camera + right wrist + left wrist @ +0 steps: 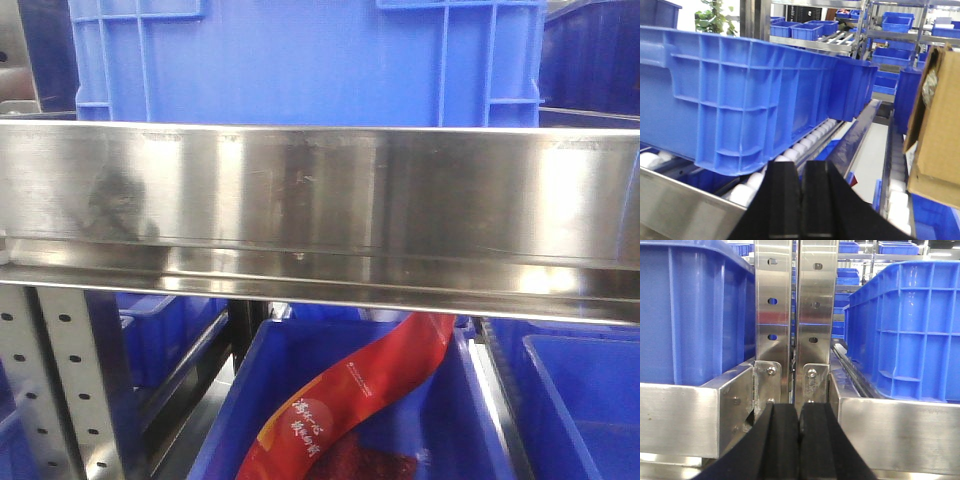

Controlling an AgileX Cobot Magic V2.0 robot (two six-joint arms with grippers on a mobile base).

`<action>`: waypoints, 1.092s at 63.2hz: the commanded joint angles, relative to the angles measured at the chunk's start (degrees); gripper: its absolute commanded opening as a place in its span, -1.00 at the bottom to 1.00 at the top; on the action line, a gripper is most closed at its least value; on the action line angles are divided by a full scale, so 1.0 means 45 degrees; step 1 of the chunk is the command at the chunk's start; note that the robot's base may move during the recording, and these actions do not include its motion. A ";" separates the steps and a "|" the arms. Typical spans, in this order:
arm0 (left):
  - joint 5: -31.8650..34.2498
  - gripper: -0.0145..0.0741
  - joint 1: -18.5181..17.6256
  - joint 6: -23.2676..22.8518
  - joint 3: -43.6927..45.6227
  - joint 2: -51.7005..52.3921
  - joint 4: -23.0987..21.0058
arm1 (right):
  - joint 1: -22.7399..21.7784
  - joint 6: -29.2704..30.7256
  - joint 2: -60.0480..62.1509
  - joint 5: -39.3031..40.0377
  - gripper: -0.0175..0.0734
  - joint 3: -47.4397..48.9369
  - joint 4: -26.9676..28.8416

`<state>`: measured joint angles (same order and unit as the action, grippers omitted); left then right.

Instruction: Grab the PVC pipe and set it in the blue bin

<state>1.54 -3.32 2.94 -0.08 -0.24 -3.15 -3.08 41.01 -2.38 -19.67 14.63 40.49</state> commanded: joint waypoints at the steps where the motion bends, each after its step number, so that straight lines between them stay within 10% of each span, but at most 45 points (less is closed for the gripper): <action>1: 0.0207 -0.92 0.0070 -0.0029 0.0018 0.0054 -0.0053 | -0.0046 -0.0003 0.0065 0.0707 -0.97 -0.0173 -0.0368; 29: 0.0207 -0.92 0.0070 -0.0029 0.0018 0.0054 -0.0053 | -0.0046 -0.5931 0.0065 0.1472 -0.97 -0.0405 -0.5239; 69: 0.0207 -0.92 0.0070 -0.0029 0.0018 0.0054 -0.0053 | -0.0838 -0.8747 0.0528 0.3354 -0.97 -0.2220 -0.7682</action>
<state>1.54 -3.32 2.94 -0.08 -0.24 -3.15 -6.50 3.24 -0.12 -7.54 6.02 7.32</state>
